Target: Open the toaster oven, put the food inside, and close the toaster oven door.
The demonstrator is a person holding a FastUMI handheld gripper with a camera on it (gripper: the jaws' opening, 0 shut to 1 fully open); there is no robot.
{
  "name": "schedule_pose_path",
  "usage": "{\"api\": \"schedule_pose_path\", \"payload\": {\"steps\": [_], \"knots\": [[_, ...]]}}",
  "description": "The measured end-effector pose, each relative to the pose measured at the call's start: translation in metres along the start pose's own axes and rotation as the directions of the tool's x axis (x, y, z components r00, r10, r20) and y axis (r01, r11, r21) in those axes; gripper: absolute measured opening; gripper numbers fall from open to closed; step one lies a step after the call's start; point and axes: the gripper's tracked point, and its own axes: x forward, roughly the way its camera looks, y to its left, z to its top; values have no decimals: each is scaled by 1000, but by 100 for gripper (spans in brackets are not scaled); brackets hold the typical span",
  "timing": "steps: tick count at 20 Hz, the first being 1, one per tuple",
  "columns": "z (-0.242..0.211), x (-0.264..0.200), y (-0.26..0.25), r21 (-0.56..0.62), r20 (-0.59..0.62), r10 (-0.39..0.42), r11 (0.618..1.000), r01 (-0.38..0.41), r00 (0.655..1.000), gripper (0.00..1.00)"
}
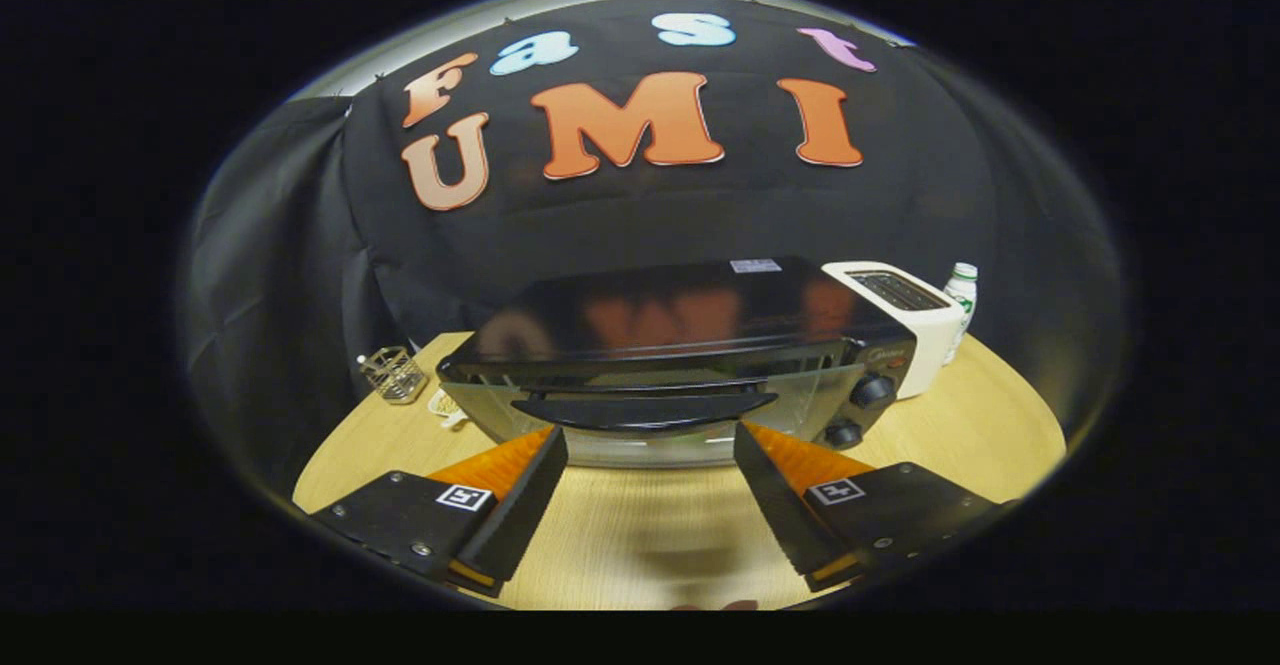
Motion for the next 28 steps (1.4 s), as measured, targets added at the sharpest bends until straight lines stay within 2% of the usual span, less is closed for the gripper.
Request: {"api": "schedule_pose_path", "payload": {"steps": [3, 7, 10, 17, 22, 26, 28], "knots": [[3, 10, -3, 16, 0, -14, 1000, 14, 1000, 99], [-4, -10, -6, -16, -18, -17, 1000, 17, 1000, 100], [11, -31, -8, 2, -2, 0, 1000, 0, 1000, 99], [113, -77, -44, -25, 147, -25, 999, 29, 989, 99], [196, -116, -78, -73, 284, -69, 993, 93, 956, 99], [222, -152, -108, -32, 340, -128, 989, 148, 932, 99], [229, -169, -118, -12, 357, -136, 989, 150, 924, 99]]}}
